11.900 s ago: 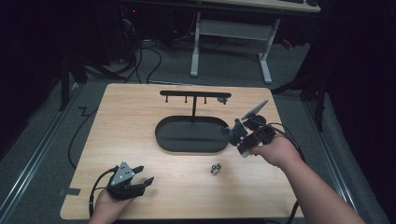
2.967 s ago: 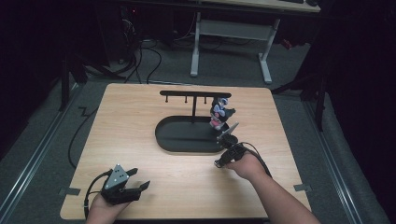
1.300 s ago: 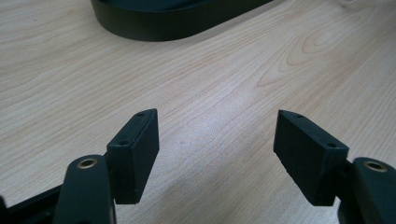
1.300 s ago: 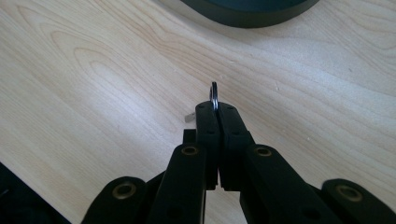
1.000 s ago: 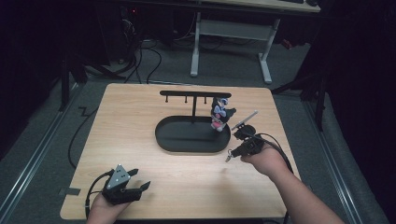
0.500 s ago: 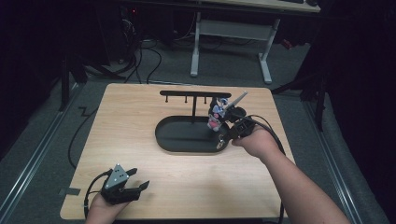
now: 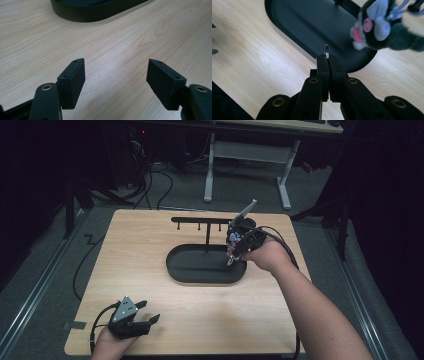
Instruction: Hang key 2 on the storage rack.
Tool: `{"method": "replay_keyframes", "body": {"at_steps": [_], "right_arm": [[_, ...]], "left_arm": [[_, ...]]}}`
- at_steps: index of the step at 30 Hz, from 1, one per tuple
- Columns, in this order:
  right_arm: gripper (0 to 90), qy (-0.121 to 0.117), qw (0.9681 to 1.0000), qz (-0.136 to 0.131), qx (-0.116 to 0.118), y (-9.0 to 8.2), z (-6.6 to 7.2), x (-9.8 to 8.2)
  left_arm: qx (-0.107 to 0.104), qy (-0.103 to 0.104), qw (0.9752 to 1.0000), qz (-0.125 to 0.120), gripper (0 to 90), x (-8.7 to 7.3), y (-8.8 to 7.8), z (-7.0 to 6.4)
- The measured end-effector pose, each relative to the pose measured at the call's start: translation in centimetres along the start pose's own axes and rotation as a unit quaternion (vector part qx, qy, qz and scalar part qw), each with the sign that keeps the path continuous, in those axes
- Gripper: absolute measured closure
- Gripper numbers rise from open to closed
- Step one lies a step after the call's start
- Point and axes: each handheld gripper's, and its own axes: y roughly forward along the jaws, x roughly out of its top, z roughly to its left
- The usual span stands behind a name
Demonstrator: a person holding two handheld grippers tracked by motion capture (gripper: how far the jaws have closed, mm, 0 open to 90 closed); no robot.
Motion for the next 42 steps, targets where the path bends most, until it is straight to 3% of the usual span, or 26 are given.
{"method": "replay_keyframes", "body": {"at_steps": [27,42], "right_arm": [[89.4,-0.007,0.9999,-0.008,-0.009,-1.2,0.3,6.4],[89.4,-0.005,0.9999,-0.009,-0.009,-0.4,-0.1,7.4]], "left_arm": [[-0.002,-0.002,1.0,0.003,31.9,-0.1,0.0,0.2],[-0.003,-0.001,1.0,0.003,31.9,-0.1,0.0,0.3]]}}
